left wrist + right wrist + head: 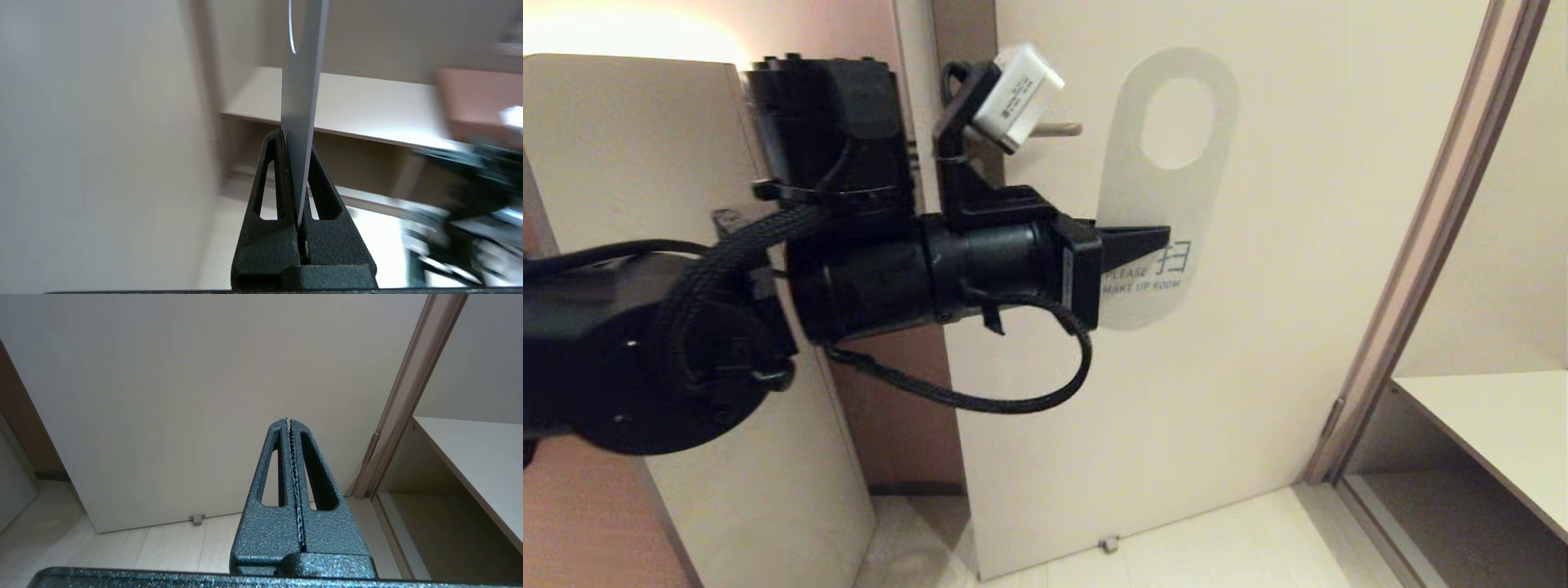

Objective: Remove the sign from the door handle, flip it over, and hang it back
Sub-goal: Hand it to the other hand

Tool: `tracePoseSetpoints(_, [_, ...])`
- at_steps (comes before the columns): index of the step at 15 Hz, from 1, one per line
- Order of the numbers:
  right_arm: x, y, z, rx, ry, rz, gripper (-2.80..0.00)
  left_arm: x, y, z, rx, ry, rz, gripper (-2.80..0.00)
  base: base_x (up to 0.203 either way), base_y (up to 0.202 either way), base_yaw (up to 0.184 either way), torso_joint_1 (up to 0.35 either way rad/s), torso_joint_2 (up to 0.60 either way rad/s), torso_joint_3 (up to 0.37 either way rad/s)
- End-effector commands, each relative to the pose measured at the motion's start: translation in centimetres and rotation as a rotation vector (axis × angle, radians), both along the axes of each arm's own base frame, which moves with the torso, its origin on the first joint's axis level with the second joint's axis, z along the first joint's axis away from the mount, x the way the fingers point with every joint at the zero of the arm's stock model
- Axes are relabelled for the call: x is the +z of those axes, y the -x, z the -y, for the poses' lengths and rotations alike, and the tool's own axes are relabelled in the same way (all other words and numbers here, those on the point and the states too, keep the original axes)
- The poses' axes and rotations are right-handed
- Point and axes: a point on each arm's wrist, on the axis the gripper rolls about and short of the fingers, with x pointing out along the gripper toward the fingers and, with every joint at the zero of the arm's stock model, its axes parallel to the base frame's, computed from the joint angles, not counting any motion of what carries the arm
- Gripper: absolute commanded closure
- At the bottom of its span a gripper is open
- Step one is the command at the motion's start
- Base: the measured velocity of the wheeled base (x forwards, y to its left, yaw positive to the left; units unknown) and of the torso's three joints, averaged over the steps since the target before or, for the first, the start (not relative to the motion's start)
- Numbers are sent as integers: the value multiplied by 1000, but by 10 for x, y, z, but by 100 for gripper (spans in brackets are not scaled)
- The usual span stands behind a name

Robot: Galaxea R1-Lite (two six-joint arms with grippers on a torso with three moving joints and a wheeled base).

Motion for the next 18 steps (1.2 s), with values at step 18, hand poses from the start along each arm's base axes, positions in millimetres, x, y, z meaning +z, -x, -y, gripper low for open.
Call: tracePoseSetpoints(18, [0, 0, 0, 12, 44, -2, 0, -6, 65, -6, -256, -14, -134, 0, 0, 0, 0, 0, 0, 0])
